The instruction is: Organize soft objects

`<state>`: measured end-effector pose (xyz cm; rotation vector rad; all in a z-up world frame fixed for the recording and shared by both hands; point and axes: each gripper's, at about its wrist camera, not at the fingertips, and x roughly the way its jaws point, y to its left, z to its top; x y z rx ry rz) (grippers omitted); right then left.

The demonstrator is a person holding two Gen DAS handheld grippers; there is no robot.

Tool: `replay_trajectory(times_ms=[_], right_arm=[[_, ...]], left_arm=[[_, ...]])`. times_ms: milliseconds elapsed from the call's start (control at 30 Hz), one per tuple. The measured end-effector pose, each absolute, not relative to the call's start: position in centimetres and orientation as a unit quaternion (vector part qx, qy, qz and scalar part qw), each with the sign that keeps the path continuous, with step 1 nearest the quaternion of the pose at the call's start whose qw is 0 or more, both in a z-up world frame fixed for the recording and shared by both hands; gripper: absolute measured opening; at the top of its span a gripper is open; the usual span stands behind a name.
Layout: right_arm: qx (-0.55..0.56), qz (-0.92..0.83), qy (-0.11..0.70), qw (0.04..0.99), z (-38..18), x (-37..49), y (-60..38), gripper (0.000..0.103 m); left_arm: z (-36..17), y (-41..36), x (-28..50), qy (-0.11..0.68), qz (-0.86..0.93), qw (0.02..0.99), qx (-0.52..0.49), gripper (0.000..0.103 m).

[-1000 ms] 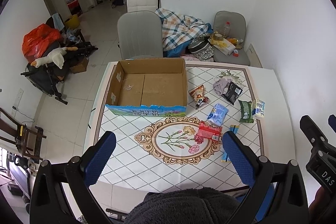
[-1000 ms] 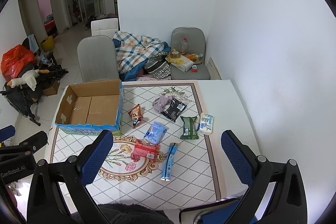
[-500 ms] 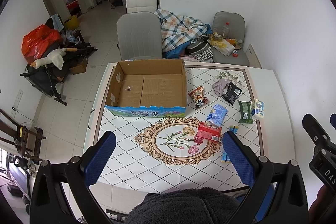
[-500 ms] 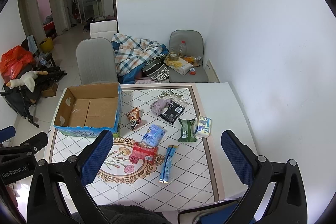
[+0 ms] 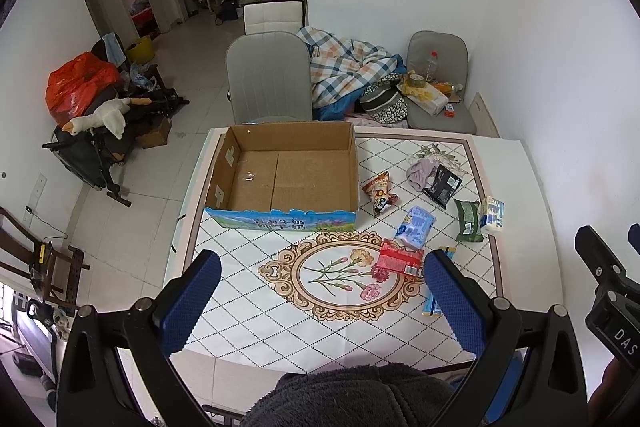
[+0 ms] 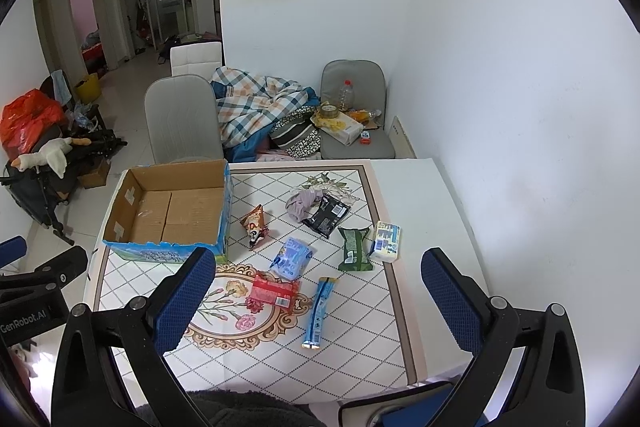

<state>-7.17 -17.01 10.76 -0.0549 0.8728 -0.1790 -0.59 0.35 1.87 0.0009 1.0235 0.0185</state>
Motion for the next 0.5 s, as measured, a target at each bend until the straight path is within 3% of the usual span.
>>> replay_trajectory(times_ms=[500], right_arm=[[-0.025,-0.084,0.420,0.903,11.0,-7.9,-17.3,0.103]], left_arm=[[2.3,0.8,-1.8,0.476,0.022,0.879,-0.003,0.103]])
